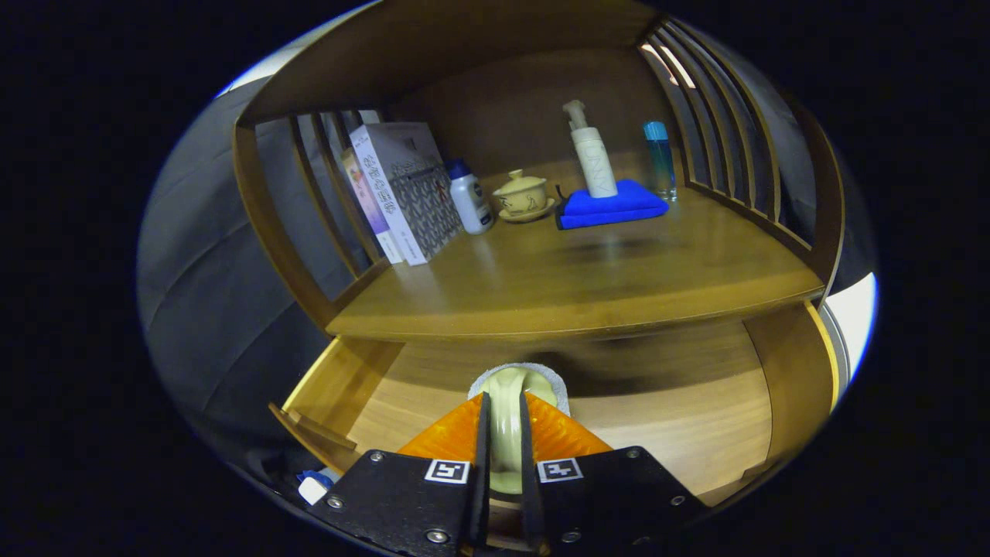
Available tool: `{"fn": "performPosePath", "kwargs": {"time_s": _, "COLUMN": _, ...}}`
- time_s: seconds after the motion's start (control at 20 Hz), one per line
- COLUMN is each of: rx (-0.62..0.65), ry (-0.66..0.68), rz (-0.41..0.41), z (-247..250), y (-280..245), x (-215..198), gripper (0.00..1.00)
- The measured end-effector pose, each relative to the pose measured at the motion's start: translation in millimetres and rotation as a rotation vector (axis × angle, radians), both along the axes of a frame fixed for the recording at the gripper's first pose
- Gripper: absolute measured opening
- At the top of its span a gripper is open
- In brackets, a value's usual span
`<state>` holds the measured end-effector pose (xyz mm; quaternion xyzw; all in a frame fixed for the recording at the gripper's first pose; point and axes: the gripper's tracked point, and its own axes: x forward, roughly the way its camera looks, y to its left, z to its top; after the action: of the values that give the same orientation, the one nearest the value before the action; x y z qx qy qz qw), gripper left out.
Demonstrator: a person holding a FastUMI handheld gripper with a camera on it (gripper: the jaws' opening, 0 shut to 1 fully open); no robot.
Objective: Pull open the drawer, take out the items inside it, and place them on the countertop above the cabinet.
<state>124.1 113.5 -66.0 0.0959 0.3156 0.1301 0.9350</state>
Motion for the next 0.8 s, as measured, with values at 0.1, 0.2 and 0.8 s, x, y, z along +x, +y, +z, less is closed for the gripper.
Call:
{"fn": "performPosePath", "kwargs": {"time_s": 0.1, "rx": 0.015, "ry": -0.034, "rz": 0.005, "z": 16.4, "y": 2.1, "x": 0.5, "gripper": 0.18}}
{"fn": "performPosePath", "kwargs": {"time_s": 0.2, "rx": 0.033, "ry": -0.062, "rz": 0.014, "z": 32.8, "y": 5.9, "x": 2.1, "gripper": 0.18}}
{"fn": "performPosePath", "kwargs": {"time_s": 0.8, "rx": 0.021, "ry": -0.198, "rz": -0.097, "z": 99.3, "y": -12.2, "x": 76.9, "gripper": 0.18}}
